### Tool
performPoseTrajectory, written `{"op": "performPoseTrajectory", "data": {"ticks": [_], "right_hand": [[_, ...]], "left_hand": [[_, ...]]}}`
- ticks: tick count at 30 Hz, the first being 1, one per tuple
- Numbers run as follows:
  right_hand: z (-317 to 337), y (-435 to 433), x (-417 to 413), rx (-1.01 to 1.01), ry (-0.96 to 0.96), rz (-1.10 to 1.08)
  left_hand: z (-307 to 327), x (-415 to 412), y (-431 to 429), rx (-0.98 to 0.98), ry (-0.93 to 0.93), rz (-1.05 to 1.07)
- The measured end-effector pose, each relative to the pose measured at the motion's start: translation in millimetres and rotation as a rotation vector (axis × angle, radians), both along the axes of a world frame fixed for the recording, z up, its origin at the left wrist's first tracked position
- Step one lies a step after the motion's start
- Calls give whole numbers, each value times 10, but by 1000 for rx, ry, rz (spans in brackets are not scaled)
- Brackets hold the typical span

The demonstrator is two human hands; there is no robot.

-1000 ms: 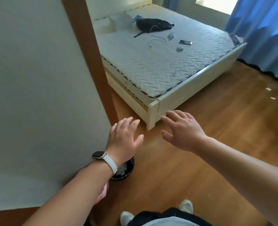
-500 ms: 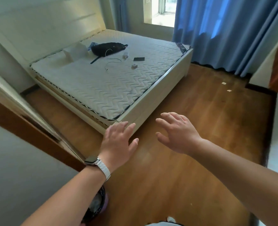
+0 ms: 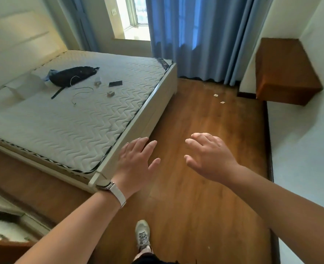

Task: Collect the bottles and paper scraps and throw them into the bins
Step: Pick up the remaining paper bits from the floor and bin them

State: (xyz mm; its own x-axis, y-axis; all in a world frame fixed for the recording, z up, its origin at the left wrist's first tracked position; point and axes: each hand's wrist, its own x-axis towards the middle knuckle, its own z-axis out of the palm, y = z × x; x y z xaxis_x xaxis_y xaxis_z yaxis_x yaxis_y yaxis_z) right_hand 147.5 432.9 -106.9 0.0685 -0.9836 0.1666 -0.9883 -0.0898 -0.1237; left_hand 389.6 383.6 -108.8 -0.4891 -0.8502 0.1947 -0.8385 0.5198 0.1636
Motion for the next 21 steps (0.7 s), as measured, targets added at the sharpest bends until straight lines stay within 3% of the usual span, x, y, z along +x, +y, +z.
{"op": "performPoseTrajectory", "data": {"ticks": [11,21], "right_hand": [[19,-1395,-369,63,56,-277],[156,-2716,-306,56,59,-399]], "left_hand": [[-188,-442,-2054,19,57,-250],[-70,-613,-3781,-6,97,-385]]}}
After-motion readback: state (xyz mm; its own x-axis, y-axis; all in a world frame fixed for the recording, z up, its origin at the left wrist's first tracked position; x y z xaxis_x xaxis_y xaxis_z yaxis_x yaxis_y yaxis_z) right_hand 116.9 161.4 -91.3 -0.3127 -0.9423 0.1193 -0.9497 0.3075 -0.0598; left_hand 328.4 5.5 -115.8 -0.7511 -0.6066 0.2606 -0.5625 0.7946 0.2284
